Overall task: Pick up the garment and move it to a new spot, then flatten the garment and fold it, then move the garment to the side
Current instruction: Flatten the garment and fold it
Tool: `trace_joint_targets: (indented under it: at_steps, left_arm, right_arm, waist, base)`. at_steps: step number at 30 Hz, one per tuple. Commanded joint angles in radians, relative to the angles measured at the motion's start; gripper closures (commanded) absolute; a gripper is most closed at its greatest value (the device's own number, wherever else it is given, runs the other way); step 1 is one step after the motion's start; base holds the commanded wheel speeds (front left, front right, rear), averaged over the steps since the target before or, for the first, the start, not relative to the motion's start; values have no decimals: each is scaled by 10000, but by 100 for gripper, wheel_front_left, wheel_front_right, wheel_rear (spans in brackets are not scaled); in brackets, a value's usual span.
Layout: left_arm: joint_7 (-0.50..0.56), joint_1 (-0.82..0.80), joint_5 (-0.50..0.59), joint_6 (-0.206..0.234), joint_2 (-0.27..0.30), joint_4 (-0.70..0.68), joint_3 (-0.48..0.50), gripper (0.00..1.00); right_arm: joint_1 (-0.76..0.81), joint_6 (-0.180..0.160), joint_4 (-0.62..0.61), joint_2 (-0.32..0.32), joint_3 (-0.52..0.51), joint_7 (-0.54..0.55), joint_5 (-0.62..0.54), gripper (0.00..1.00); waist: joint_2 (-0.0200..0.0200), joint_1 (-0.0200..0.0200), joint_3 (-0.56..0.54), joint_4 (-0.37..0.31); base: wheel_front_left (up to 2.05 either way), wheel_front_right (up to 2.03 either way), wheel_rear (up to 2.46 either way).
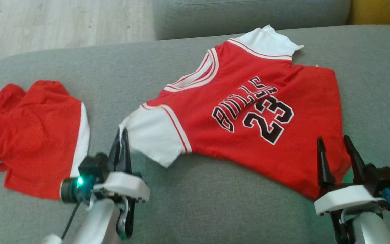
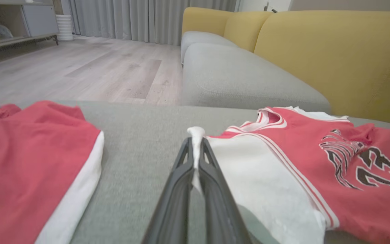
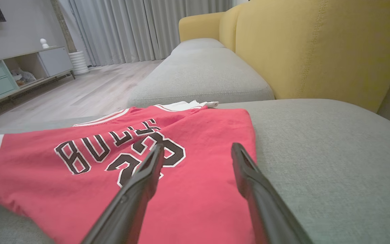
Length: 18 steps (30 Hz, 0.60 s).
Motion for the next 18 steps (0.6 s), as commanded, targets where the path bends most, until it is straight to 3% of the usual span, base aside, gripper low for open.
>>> trace_joint_targets:
  at_steps: [1,2,11,15,18]
  left_arm:
    - [-95,-202,74,-46,137,-211,347,36]
    - [-95,-131,91,-58,126,-179,357,0]
    - [-96,255,264,-182,30,-1062,647,0]
    - [-96,308,337,-243,7,-1327,600,0]
    - [-96,281,354,-280,-2,-1456,571,0]
  right_arm:
    - [-101,-7,-232,-49,244,-108,-83,0]
    - [-107,-7,-203,-49,252,-108,-94,0]
    - [-374,-7,-242,-49,25,-108,-152,0]
    - [-1045,-7,-63,-49,-780,37,-161,0]
    - [-1818,-7,508,-49,-1552,814,-342,0]
  waist:
    - [0,0,-27,138]
    - [0,0,-33,170]
    - [0,0,-26,321]
    - [0,0,124,380]
    - [0,0,292,434]
  base:
    - [0,0,0]
    - [0,0,0]
    - [0,0,0]
    - [0,0,0]
    - [0,0,0]
